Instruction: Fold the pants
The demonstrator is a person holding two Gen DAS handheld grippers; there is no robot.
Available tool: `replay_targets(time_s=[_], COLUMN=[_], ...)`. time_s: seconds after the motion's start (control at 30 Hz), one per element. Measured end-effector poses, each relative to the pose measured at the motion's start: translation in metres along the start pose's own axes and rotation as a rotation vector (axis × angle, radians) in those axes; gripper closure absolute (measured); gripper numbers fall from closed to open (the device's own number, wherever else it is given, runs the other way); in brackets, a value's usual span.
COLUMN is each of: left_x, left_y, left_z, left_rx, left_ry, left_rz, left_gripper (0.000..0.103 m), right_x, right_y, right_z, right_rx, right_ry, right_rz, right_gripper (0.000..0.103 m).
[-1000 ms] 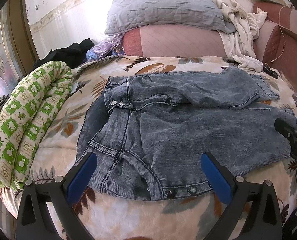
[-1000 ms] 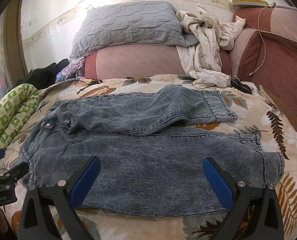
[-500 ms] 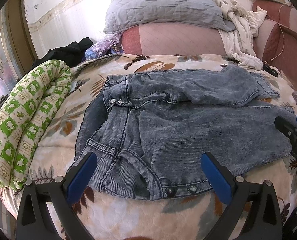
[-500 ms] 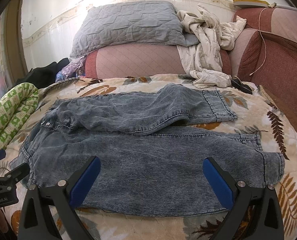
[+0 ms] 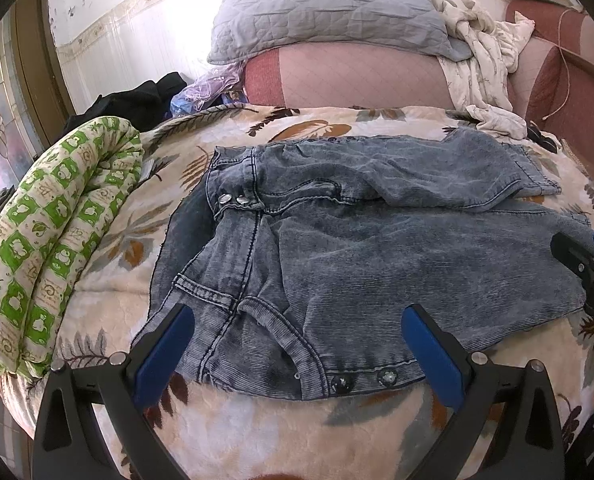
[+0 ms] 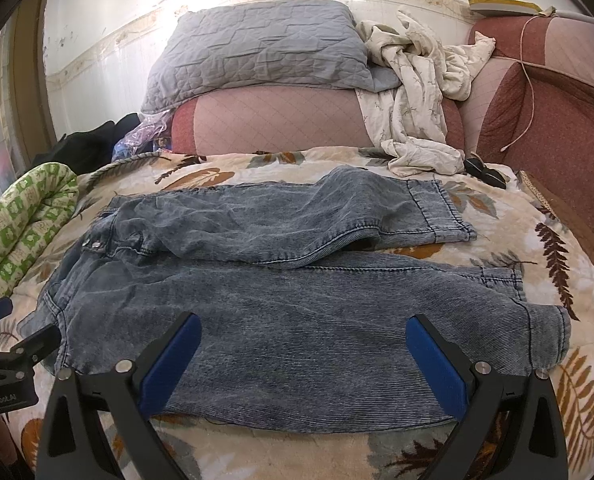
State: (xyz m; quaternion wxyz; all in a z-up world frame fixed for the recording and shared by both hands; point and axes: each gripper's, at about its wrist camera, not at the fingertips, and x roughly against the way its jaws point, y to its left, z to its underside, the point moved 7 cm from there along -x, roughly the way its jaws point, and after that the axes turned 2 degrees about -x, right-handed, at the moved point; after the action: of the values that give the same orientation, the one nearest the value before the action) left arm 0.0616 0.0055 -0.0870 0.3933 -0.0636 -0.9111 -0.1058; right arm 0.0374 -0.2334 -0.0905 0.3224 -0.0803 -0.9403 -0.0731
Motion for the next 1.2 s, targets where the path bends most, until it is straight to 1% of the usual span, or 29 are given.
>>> replay_targets(time_s=[0.97, 1.1, 1.2], left_x=[-0.013, -0.018, -0.025], left_y=[0.002, 0.009, 0.029], left_z=[0.003, -0.005, -0.026], left_rx=[0.003, -0.014, -0.029], left_ry=[0.027, 0.046, 0.047], left_rz=[0.008, 0.022, 0.006], left_gripper=[0.000, 0.000, 0.000], right_x=[-0.004, -0.001, 0.000], right_y=[0.002, -0.003, -0.016], right_z=[0.000, -0.003, -0.016], right_rx=[0.016, 0.010, 0.013], right_ry=[0.021, 0.029, 0.017], right_rz=[0.000, -0.005, -0.006], right_gripper=[0.000, 0.000, 0.000])
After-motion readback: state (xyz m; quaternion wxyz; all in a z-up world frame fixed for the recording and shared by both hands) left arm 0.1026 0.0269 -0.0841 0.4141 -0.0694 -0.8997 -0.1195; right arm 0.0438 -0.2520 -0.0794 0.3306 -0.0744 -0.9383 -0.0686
